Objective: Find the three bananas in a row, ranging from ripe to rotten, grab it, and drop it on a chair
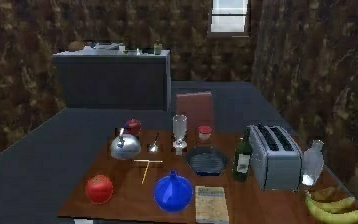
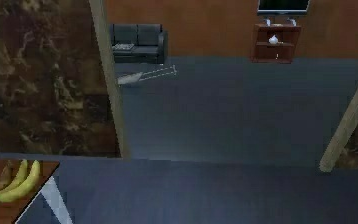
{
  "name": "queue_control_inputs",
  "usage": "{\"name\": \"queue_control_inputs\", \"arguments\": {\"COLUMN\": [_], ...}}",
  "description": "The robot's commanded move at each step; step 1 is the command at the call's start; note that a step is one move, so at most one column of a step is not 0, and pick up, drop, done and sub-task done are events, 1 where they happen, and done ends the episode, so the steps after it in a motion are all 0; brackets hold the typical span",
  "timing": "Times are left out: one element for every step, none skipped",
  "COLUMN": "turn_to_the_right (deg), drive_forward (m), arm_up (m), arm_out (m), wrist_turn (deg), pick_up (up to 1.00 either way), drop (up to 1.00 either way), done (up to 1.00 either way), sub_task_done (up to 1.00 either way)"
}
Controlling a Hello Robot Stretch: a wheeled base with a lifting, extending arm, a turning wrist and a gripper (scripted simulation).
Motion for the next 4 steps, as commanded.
{"name": "queue_control_inputs", "arguments": {"turn_to_the_right": [-42.0,45.0,45.0,12.0], "drive_forward": [0.00,0.00,0.00,0.00], "arm_up": [0.00,0.00,0.00,0.00], "arm_out": [0.00,0.00,0.00,0.00], "wrist_turn": [0.0,0.0,0.0,0.0], "pick_up": [0.00,0.00,0.00,0.00], "drop": [0.00,0.00,0.00,0.00], "done": [0.00,0.00,0.00,0.00], "sub_task_done": [0.00,0.00,0.00,0.00]}}
